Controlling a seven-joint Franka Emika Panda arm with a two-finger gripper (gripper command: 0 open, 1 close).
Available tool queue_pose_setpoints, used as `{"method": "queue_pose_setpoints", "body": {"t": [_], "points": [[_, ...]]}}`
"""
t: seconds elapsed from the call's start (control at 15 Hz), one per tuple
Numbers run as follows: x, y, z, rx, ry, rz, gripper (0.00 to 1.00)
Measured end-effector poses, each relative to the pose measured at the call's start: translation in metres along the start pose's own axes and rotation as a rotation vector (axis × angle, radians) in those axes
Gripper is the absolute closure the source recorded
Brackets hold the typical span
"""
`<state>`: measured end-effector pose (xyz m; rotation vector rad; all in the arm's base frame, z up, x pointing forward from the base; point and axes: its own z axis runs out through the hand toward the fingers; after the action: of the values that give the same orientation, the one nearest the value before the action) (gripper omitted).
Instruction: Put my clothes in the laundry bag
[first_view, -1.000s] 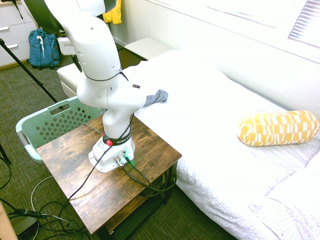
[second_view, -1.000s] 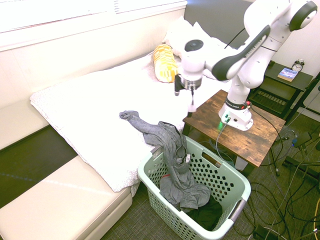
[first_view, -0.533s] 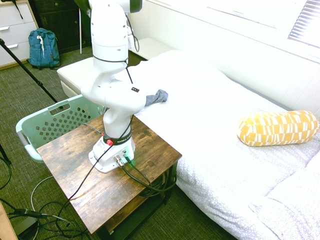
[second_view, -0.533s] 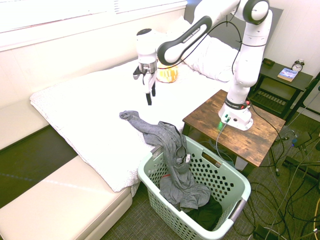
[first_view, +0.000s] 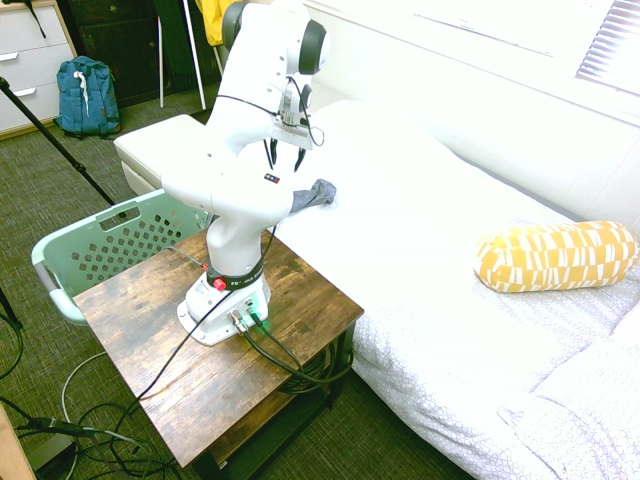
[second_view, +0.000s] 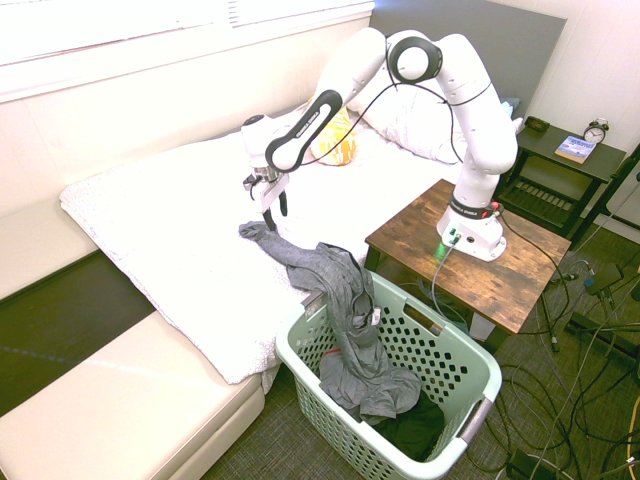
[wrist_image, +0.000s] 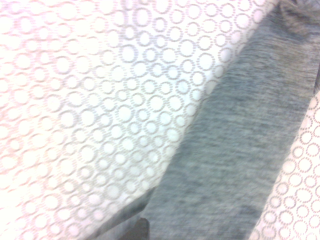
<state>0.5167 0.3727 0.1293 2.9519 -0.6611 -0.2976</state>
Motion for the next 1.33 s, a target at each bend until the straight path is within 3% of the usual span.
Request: {"method": "queue_pose_setpoints", "body": {"t": [0.33,0.87,0.93,1.33], "points": [[0.023,-0.01,0.083,-0.038,-0.064,0.026,0.0],[0.031,-0.007,0.135,-0.081,-0.128,0.037,0.0],[0.029,-0.007,0.141,-0.087,-0.131,0.034,1.0],[0.022,-0.012,0.146,-0.089,-0.133,0.007,1.0]]}}
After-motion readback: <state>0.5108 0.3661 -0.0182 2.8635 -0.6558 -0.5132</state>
